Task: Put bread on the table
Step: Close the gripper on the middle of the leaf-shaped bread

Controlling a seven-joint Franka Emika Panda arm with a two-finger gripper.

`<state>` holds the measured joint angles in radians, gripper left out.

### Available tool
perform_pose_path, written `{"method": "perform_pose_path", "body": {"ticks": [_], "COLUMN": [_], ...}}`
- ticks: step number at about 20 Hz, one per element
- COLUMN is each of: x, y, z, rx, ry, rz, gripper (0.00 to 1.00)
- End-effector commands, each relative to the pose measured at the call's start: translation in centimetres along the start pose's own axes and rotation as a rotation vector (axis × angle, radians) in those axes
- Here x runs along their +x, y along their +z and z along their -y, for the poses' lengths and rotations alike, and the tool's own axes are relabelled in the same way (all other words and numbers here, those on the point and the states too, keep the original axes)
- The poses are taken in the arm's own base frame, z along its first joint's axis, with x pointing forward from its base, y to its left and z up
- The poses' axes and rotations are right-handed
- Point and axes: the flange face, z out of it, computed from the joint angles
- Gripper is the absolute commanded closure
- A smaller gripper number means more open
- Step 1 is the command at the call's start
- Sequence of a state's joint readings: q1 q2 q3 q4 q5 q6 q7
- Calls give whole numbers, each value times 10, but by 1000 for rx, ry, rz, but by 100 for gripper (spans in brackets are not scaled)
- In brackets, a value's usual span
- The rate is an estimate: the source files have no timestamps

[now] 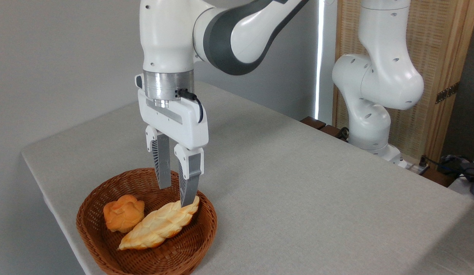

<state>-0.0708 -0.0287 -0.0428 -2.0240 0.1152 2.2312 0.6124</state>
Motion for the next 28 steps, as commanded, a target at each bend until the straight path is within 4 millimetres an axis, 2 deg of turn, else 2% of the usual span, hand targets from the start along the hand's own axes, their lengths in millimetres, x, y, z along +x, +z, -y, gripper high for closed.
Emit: {"method": "perform_pose_path", "body": {"ticks": [1,5,16,28], "x": [-3,-3,0,4], "y": [13,33,48,53], "z": [0,-2,-1,1], "rx": [26,16,18,35], "ry": [20,22,25,24], "rz": [-23,-15,-22,-49], "gripper": [0,0,0,0]}}
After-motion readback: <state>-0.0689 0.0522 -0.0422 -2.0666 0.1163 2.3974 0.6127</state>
